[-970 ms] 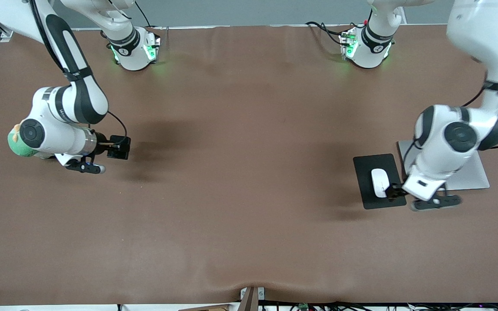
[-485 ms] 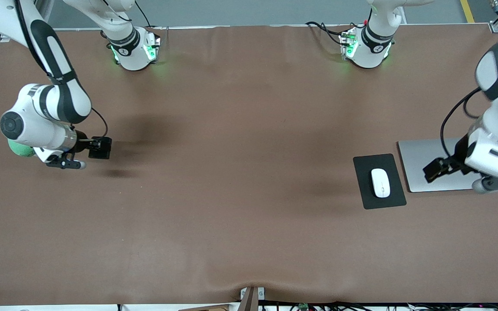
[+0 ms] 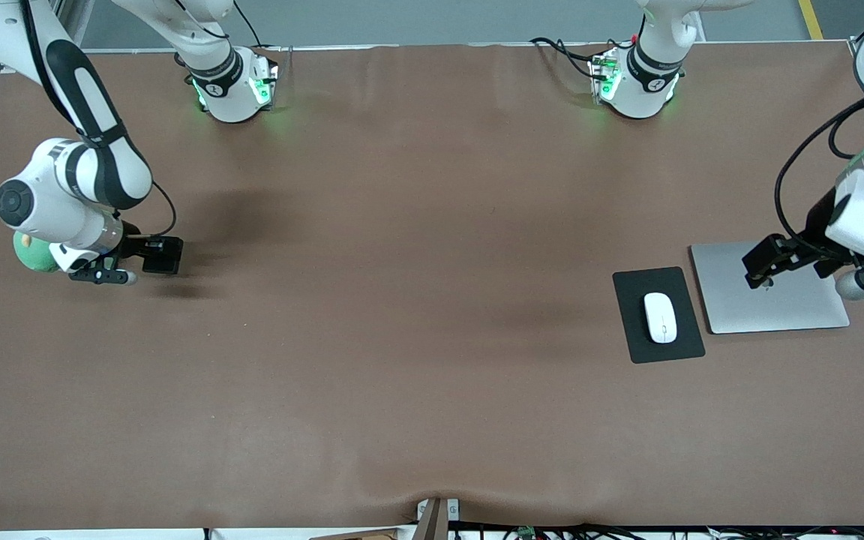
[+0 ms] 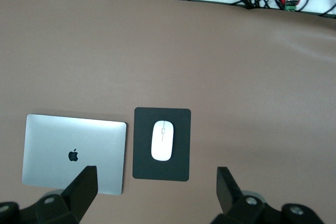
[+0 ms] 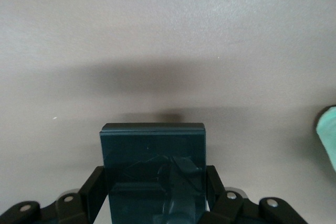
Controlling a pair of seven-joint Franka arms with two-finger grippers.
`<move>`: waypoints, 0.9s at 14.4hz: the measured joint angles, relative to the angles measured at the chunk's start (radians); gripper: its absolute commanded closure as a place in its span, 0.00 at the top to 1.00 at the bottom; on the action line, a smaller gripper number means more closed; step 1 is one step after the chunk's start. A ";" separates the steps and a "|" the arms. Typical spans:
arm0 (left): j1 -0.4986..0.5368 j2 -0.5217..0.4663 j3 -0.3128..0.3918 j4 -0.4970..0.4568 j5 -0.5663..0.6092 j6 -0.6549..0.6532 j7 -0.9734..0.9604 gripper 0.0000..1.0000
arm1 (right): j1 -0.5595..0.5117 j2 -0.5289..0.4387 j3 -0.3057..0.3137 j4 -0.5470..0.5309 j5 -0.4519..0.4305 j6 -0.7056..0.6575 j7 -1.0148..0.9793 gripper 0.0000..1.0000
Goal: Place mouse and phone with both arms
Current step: 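Set the phone beside the plush toy and open the right gripper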
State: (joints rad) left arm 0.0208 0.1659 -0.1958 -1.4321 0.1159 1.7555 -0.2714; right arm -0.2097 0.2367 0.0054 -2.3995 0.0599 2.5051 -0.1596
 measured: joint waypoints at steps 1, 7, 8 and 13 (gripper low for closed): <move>0.000 -0.011 -0.003 0.000 0.000 -0.020 0.027 1.00 | 0.000 0.007 0.000 -0.019 -0.001 0.031 0.000 0.00; -0.065 -0.109 0.086 -0.112 -0.052 -0.068 0.095 1.00 | 0.000 0.053 0.000 -0.055 -0.001 0.120 0.000 1.00; -0.064 -0.137 0.089 -0.147 -0.063 -0.068 0.095 1.00 | 0.000 0.053 0.000 -0.055 -0.001 0.119 0.000 1.00; -0.053 -0.205 0.094 -0.210 -0.068 -0.067 0.095 1.00 | 0.000 0.054 0.000 -0.009 -0.001 0.021 0.000 1.00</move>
State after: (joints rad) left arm -0.0320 -0.0392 -0.1018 -1.6418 0.0479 1.6882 -0.1759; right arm -0.2097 0.2904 0.0058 -2.4081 0.0584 2.5260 -0.1597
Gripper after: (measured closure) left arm 0.000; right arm 0.000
